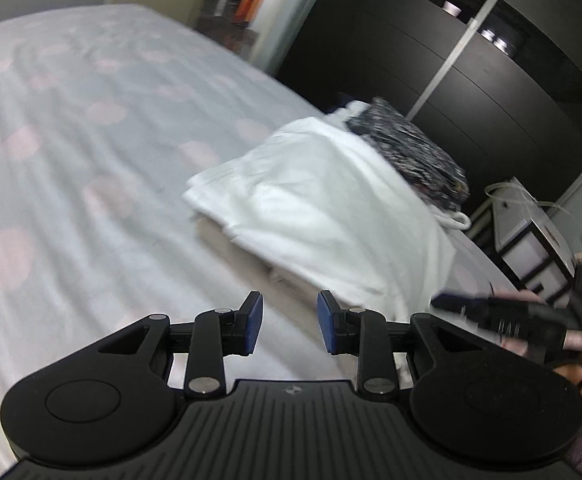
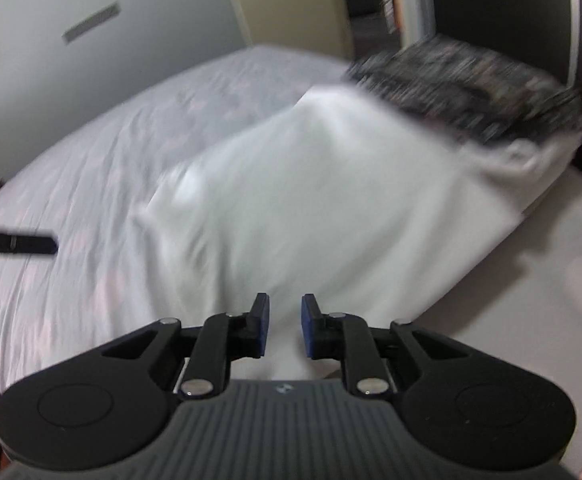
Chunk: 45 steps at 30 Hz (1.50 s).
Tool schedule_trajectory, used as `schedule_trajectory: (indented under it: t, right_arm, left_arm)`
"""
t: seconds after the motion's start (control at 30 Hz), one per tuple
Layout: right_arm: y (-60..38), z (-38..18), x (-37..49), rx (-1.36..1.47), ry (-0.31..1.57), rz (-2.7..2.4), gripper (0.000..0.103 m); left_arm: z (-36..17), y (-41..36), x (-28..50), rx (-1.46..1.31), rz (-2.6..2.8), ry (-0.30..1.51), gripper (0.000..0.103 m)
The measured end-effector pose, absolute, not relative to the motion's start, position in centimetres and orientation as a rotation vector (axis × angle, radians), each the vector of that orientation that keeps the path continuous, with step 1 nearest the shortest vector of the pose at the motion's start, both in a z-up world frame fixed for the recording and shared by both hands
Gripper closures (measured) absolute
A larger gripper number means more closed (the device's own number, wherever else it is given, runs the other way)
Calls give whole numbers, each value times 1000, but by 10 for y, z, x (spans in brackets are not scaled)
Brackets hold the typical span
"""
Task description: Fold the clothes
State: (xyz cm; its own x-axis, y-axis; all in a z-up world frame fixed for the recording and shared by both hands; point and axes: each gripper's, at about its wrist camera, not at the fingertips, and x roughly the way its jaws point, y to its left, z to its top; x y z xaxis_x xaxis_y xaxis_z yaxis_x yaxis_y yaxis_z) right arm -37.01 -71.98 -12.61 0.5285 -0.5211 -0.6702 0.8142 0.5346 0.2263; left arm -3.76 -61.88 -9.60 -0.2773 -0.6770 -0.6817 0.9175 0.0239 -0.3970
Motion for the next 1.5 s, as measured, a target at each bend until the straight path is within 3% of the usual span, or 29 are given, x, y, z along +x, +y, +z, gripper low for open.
schedule_trajectory:
  t: [0.23,0.53,0.7,0.9,1.23,1.5]
  right_arm:
    - [-792,-103,-375,478,553,-945,81]
    - [-867,-118,-321,366,551,-919,79]
    - [-884,-139,-294,337,562,-876,78]
    - [-905,-161,-289,451,553,-861,83]
    - [-909,-146,-283,509,587,-875,84]
    - [-912,-119,-253,380,558,-866,84]
  left_arm:
    - [-95,-688,-82,427,-1691,914,76]
    - [-125,-753,-99,584,-1683,884,77]
    - [-145,-758,-93,656,-1663,885,90]
    - [-168,-762,-78,643,-1638,985,90]
    - [-156,-751,-77,654,-1645,926,90]
    - [-146,-757,-62,639,-1606,856,90]
